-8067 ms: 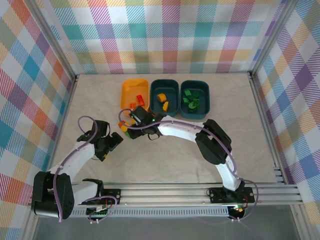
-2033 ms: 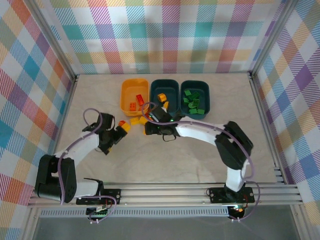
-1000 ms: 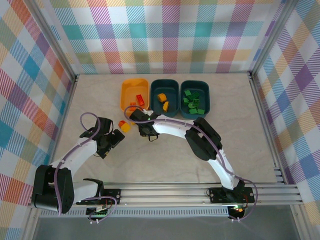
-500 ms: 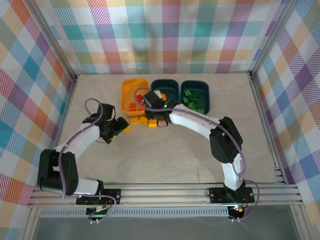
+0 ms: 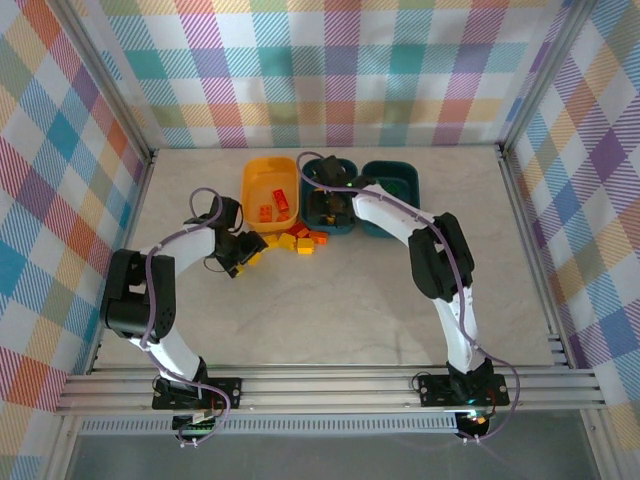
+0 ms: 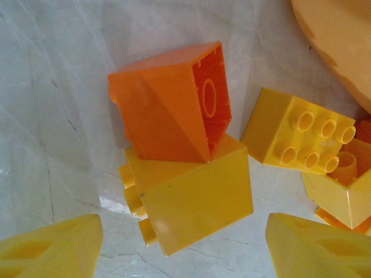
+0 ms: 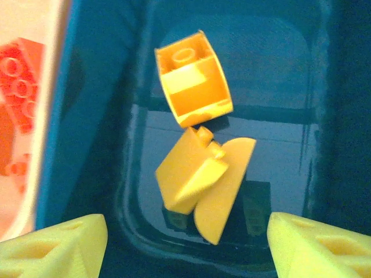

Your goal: Sort the legos into containers by color

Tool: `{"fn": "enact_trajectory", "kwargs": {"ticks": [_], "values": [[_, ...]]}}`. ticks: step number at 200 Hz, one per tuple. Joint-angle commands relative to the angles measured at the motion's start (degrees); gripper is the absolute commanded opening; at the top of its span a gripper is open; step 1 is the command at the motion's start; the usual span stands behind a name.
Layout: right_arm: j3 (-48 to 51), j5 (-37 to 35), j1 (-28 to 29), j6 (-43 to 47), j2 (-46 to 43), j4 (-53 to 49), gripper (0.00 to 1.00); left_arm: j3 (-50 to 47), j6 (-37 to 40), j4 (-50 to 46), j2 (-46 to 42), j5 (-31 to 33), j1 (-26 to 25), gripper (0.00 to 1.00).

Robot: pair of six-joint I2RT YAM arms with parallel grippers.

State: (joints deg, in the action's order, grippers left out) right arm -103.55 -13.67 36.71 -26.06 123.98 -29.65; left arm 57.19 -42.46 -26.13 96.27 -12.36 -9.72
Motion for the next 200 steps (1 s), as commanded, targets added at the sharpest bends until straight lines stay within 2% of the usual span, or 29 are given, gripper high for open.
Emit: {"fn": "enact_trajectory", "kwargs": {"ticks": [1, 25, 38, 77, 112, 134, 150, 171, 200], "values": [[4.7, 0.6, 0.4, 0.4, -8.5, 3.4, 0.74, 1.5, -0.4, 0.8, 1.1, 1.3, -0.2, 0.74], [13.6, 1.2, 1.0, -1.1, -16.2, 7.7, 0.75, 1.9, -0.2, 1.4, 3.2, 2.4, -0.2, 0.73], [18.1, 1.6, 1.5, -1.8, -19.9, 9.6, 0.75, 2.4, -0.1, 1.7, 4.7, 2.4, -0.4, 0.68], [26.8, 1.4, 2.1, -2.7, -27.0, 10.7, 0.75, 2.6, -0.2, 3.3, 7.2, 2.7, -0.5, 0.65], [30.9, 1.1, 2.1, -3.0, -30.8, 10.7, 0.75, 3.2, 0.0, 2.8, 7.0, 3.7, -1.4, 0.61], [32.6, 1.7, 2.0, -3.6, -31.9, 11.1, 0.75, 2.6, 0.2, 2.9, 6.5, 3.9, -2.1, 0.44], [33.8, 1.9, 2.1, -3.9, -32.7, 11.7, 0.75, 1.7, 0.2, 2.6, 6.0, 3.7, -2.7, 0.39], [34.8, 2.5, 2.1, -4.1, -33.3, 11.8, 0.75, 0.1, -0.5, 2.5, 3.7, 2.5, -3.6, 0.36], [36.3, 1.7, 2.0, -3.4, -34.4, 12.2, 0.75, -0.1, -0.8, 1.2, -3.9, 1.1, -6.4, 0.36]]}}
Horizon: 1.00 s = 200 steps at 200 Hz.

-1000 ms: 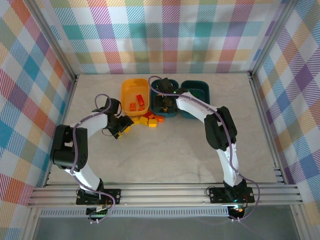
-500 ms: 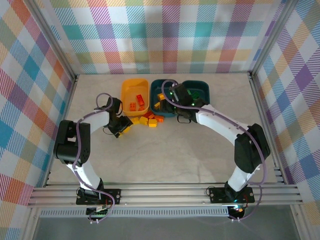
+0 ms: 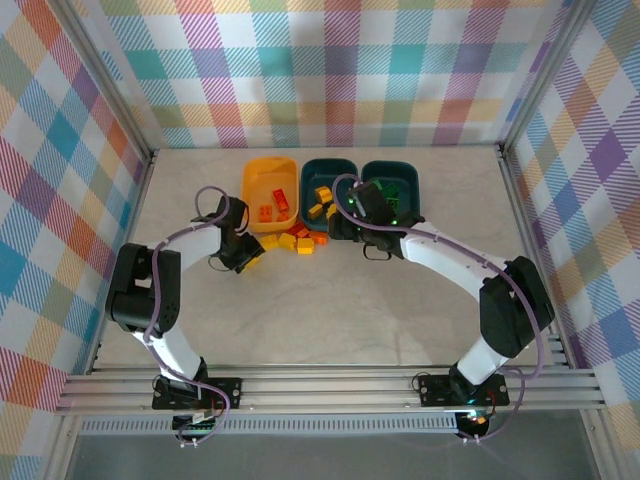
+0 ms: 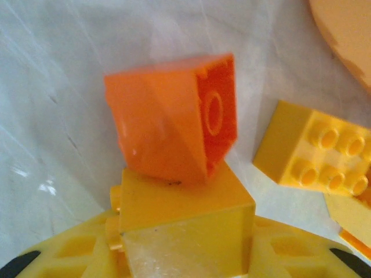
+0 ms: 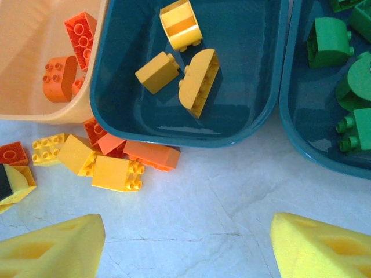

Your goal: Sort the legos into containers by color

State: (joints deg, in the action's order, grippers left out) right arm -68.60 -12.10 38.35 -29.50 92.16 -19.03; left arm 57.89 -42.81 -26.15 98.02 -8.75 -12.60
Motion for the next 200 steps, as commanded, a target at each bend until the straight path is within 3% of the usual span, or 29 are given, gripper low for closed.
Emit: {"fn": "enact_trajectory", "kwargs": {"ticks": [1, 27, 55, 98, 145, 167, 182, 200], "values": [[1.4, -0.1, 0.3, 0.1, -2.6, 1.5, 0.75, -0.7, -0.3, 1.1, -5.9, -2.5, -3.6, 0.36], [2.9, -1.3, -1.2, 0.4, -3.2, 1.0, 0.77, 4.0, 3.7, 2.2, -9.4, -5.6, -6.6, 0.39], [6.5, -1.2, -3.3, -0.8, -5.7, 2.0, 0.77, 9.7, 7.7, 5.5, -7.1, -5.6, -10.4, 0.39], [11.6, -1.8, -5.2, -1.5, -11.2, 0.7, 0.78, 24.7, 9.7, 5.0, 7.2, -5.8, -12.7, 0.37], [15.3, -3.7, -5.8, -1.4, -18.6, -2.8, 0.8, 44.9, 10.3, -3.2, 24.5, -5.8, -14.1, 0.4], [16.3, -4.0, -5.9, -1.5, -21.0, -3.5, 0.82, 55.5, 11.7, -8.5, 30.3, -6.2, -15.1, 0.5], [16.4, -3.7, -5.9, -1.5, -21.5, -4.0, 0.83, 57.5, 12.2, -8.5, 30.0, -6.3, -15.8, 0.69], [16.4, -2.5, -5.8, -2.0, -21.4, -3.7, 0.82, 56.9, 12.8, -7.7, 26.9, -6.4, -16.2, 0.79]]}}
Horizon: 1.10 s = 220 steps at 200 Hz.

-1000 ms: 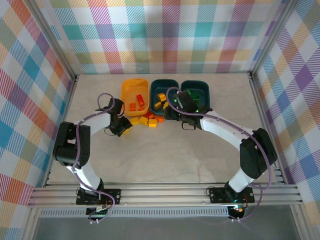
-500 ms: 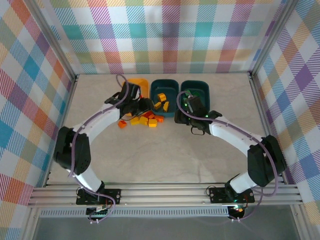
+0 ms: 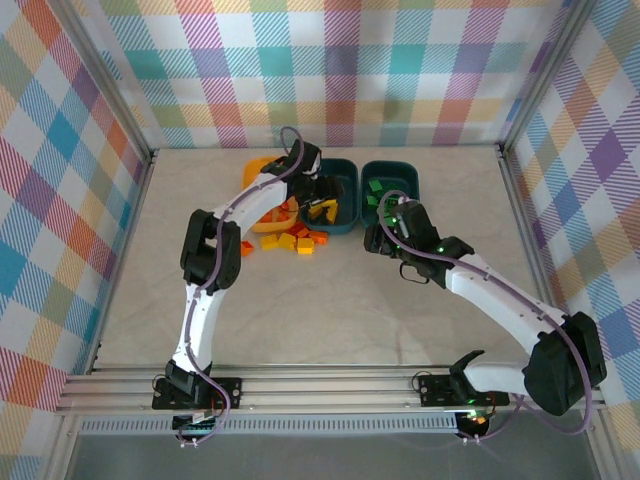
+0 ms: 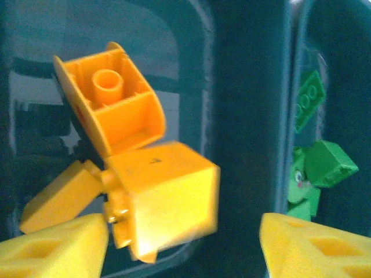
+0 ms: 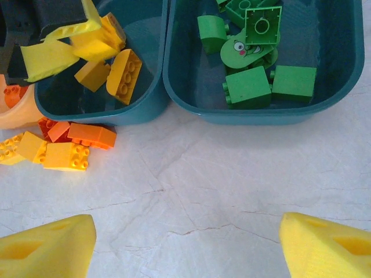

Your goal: Sort the legos into containers by color

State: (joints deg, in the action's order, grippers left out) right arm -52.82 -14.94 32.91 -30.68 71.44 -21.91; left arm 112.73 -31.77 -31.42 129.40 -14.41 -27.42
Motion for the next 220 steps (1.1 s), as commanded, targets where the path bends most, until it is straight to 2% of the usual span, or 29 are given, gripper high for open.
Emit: {"fn": "enact_trajectory", "kwargs": {"ticks": [1, 22, 39, 58, 77, 99, 121, 144, 172, 220], "values": [[0.7, 0.5, -0.3, -0.9, -0.7, -0.7, 0.82, 1.8, 1.8, -2.3, -4.5, -0.8, -1.3, 0.79], [0.7, 1.7, 1.2, -1.4, 0.5, 1.4, 0.82, -2.8, 2.8, -0.9, -11.2, 0.9, -1.3, 0.91], [-1.1, 1.3, 3.7, -1.7, 3.7, 1.9, 0.82, -9.1, 3.2, 0.6, -18.2, 2.6, -0.7, 0.93], [-3.8, 1.8, 7.8, -2.3, 8.8, 3.5, 0.82, -20.5, 1.7, 3.9, -28.4, 6.6, 0.8, 0.95], [-8.7, 1.4, 12.6, -3.0, 15.7, 3.5, 0.82, -33.6, -2.3, 4.6, -36.5, 11.4, 4.5, 0.97], [-15.2, 0.9, 16.5, -4.2, 24.3, 3.0, 0.84, -48.7, -6.7, 4.7, -44.6, 13.4, 10.0, 0.98], [-22.5, -0.6, 17.5, -5.7, 33.0, 0.3, 0.85, -62.2, -9.6, 4.4, -50.4, 13.2, 15.1, 0.99], [-30.1, -2.0, 17.5, -5.3, 41.0, -2.3, 0.85, -72.1, -10.8, 5.2, -54.1, 11.7, 18.7, 1.0], [-38.2, -2.4, 17.0, -4.0, 48.6, -5.2, 0.77, -77.3, -11.7, 7.1, -56.2, 7.7, 19.5, 1.0], [-44.7, -3.0, 15.5, -4.9, 55.3, -8.9, 0.68, -76.4, -10.7, 5.6, -59.5, 6.2, 19.4, 0.99]]}}
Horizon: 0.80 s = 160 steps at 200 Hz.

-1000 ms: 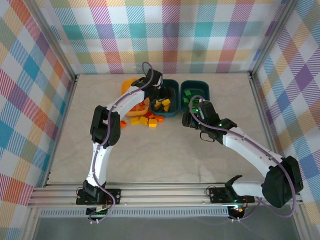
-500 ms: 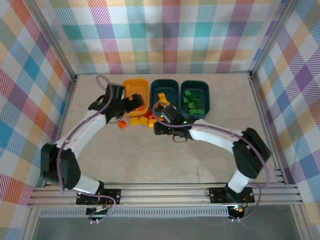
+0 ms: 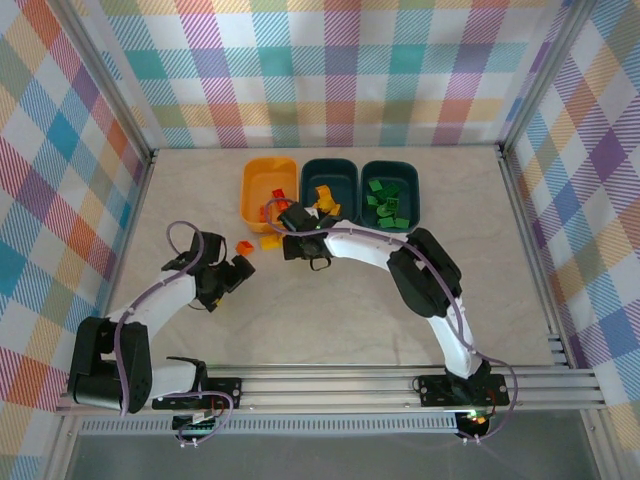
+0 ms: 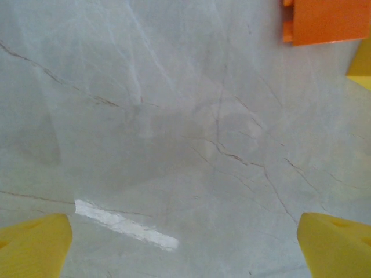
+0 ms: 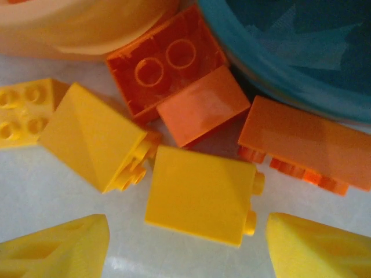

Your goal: Sort the legos into containers by color

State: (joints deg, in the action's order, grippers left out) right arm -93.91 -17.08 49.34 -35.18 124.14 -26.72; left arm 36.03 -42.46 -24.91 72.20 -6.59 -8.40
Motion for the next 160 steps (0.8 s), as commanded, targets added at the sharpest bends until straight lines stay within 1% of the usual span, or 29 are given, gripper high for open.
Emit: {"fn": "enact_trajectory", "kwargs": {"ticks": [1, 16, 37, 70, 87, 127, 160], "values": [[-3.7, -0.8, -0.9, -0.5, 2.6, -4.1, 0.67, 0.4, 0.1, -1.0, -2.4, -1.5, 0.5, 0.99], [-4.2, -0.6, -1.0, -0.7, 3.7, -4.4, 0.65, 0.7, 0.6, -1.6, -3.1, -1.4, 0.5, 0.99], [-4.3, -0.7, -1.0, -0.3, 4.6, -4.3, 0.6, 0.4, 0.7, -1.9, -4.0, -1.5, 0.4, 0.99], [-3.5, -1.4, -1.0, 0.9, 3.9, -4.1, 0.42, -0.7, 0.5, -2.4, -5.6, -1.3, 0.5, 0.99], [-0.6, -1.0, -0.9, 1.1, 1.1, -2.7, 0.37, -0.9, 0.4, -3.0, -6.9, -1.1, 0.5, 0.99], [8.5, 0.0, 0.5, 1.3, -9.8, 1.2, 0.35, -1.5, 0.2, -2.1, -9.6, -2.4, 0.5, 0.98], [11.5, -1.5, -0.3, 3.5, -17.7, 1.8, 0.36, -2.0, -0.4, 1.0, -8.5, -5.8, -0.5, 0.96]]}}
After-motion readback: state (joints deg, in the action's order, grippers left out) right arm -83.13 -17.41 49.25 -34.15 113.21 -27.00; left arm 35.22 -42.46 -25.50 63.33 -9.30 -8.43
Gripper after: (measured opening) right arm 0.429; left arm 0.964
